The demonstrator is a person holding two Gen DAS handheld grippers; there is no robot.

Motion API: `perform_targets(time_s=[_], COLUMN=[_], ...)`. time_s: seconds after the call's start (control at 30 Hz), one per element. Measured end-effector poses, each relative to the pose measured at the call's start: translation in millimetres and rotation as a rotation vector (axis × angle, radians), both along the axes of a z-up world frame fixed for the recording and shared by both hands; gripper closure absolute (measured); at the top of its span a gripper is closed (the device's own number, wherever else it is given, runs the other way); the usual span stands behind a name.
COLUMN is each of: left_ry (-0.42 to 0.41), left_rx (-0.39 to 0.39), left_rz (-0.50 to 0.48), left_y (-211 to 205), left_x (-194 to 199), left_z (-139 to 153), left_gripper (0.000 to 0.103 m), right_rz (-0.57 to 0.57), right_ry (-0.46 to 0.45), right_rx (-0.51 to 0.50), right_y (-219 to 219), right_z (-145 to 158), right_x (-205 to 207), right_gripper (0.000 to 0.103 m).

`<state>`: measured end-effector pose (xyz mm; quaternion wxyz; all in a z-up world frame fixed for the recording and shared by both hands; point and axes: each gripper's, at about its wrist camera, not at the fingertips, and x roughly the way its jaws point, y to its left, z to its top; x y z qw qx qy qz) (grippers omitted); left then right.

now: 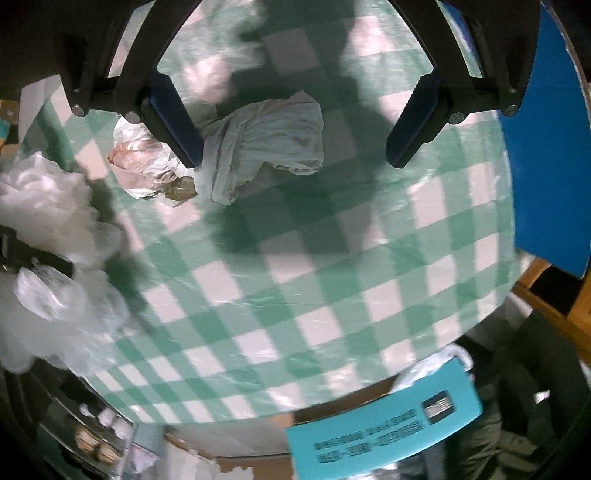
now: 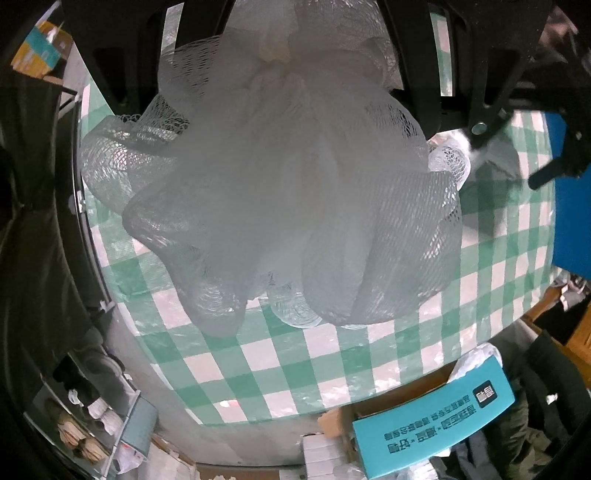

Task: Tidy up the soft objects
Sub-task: 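Grasp the grey-white cloth bundle with the left gripper while the right gripper holds the loofah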

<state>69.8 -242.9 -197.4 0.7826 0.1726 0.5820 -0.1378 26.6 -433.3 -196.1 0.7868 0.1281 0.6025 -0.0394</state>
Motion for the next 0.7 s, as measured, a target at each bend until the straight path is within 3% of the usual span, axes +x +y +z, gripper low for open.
perform_targets(time_s=[0.13, 0.3, 0.4, 0.7], left_ry=[0.013, 0.055, 0.076, 0.078], left_rx=[-0.022, -0.156, -0.187, -0.051], left_rz=[0.044, 0.062, 0.048, -0.057], left_y=[16.9, 23.7, 15.8, -19.2], left_x=[4.6, 2.5, 0.8, -7.0], left_z=[7.0, 21.2, 20.5, -7.4], left_gripper=[0.004, 0.003, 0.003, 0.003], right_rz=[0.013, 0.027, 0.036, 0.06], right_ry=[-0.003, -0.006, -0.009, 0.003], right_rx=[0.003, 0.009, 0.013, 0.012], right_y=[5.0, 11.6, 15.6, 22.5], right_z=[1.9, 3.9, 4.5, -0.1], right_x=[0.7, 2.4, 1.2, -5.1], right_gripper=[0.043, 0.043, 0.043, 0.043])
